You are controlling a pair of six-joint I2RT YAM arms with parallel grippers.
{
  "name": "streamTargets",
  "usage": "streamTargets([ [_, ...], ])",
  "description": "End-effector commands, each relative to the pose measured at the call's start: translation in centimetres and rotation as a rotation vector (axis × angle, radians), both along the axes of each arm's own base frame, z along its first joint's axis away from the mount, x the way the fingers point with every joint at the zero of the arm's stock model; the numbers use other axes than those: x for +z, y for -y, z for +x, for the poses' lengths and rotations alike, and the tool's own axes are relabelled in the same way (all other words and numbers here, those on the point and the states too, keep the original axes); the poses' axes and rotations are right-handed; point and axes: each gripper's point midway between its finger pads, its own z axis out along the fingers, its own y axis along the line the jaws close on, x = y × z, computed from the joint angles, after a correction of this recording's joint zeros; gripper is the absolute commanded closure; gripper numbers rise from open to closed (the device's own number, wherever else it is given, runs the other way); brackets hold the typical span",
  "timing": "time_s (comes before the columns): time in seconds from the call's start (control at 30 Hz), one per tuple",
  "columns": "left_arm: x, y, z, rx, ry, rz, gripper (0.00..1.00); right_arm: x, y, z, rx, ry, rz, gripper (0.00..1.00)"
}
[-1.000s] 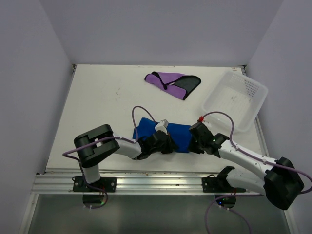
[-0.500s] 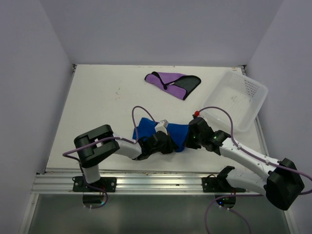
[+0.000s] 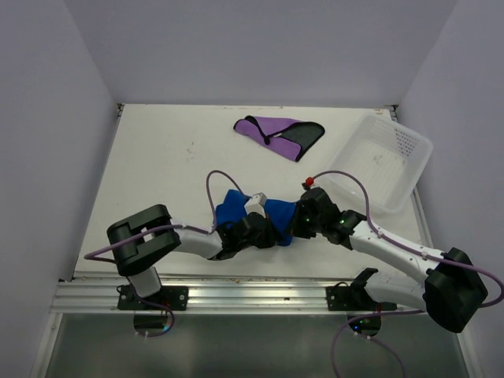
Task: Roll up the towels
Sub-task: Roll the towel
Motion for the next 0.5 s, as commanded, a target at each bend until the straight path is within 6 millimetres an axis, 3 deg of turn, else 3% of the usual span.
streamTargets([
  [0.0, 3.5, -1.0, 1.2, 0.052, 0.098, -0.010, 1.00, 0.0, -0.6, -0.2, 0.025, 0.004, 0.026, 1.00],
  [0.23, 6.0, -5.7, 1.6, 0.132, 0.190, 0.075, 1.00, -0.7, -0.7, -0.5, 0.046, -0.010, 0.019, 1.00],
  [0.37, 4.0, -8.5, 0.4, 0.144, 0.165, 0.128, 1.00, -0.8, -1.0, -0.6, 0.069, -0.014, 0.022, 1.00],
  [0.47, 3.0, -9.1, 0.0, 0.153, 0.142, 0.135, 1.00, -1.0, -1.6, -0.8, 0.087, -0.019, 0.028, 1.00],
])
